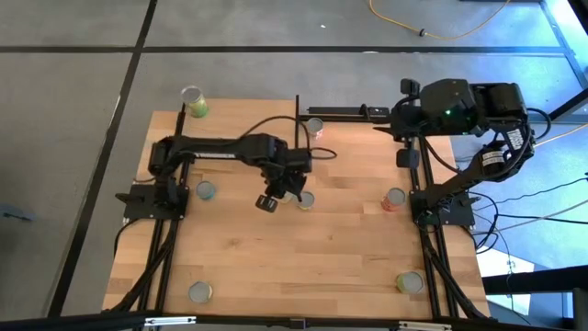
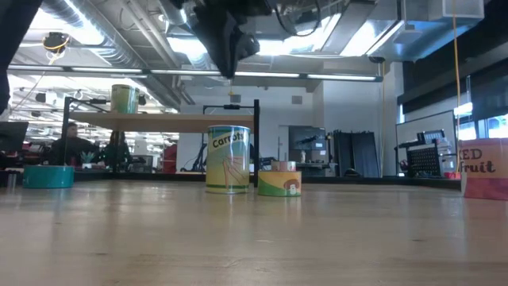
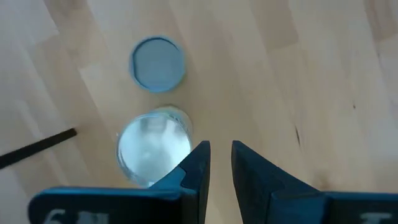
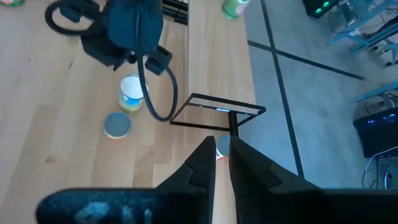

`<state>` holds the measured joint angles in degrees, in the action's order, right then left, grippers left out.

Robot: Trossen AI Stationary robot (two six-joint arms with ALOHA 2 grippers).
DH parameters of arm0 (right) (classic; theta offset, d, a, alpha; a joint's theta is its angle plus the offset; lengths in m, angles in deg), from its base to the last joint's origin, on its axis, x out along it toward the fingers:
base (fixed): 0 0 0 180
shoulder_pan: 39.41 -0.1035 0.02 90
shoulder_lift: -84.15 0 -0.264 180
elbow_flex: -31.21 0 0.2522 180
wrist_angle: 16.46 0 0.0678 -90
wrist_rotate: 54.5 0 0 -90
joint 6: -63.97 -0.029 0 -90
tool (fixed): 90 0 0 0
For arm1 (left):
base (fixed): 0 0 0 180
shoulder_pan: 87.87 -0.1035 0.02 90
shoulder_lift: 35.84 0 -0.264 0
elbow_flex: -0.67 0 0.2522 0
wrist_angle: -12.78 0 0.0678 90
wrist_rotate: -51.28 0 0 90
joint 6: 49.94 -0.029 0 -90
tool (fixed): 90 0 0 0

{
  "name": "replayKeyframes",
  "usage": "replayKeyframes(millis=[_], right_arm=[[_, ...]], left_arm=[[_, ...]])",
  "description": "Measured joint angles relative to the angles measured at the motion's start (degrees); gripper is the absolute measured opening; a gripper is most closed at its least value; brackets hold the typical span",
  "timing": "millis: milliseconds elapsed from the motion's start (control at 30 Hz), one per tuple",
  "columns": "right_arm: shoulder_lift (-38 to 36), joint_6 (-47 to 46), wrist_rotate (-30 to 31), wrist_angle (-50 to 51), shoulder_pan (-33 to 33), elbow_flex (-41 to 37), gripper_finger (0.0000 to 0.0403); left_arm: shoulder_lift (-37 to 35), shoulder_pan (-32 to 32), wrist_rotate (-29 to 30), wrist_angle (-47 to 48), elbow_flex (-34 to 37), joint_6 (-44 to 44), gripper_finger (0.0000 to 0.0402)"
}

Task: Pick and place cans onto a shelf
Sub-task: Put the canned carrots on the shelf

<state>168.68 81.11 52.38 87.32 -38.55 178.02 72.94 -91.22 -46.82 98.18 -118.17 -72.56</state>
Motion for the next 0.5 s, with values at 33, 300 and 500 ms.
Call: replayKeyframes(millis=[33, 300, 500], right_arm=[[0.0, 0.0, 0.0, 0.0, 0.0, 0.0, 0.0048], [0.0, 0.0, 0.0, 0.0, 0.0, 0.0, 0.0048], [0.0, 0.1, 0.0, 0.0, 0.0, 0.0, 0.0048]], left_arm=[[0.5, 0.0, 0.0, 0.1, 0.0, 0.9, 0.0058], [4.9, 0.0, 1.1, -0.4, 0.0, 8.1, 0.0058], [5.7, -0.3, 4.8, -1.6, 0.0, 8.7, 0.0058]])
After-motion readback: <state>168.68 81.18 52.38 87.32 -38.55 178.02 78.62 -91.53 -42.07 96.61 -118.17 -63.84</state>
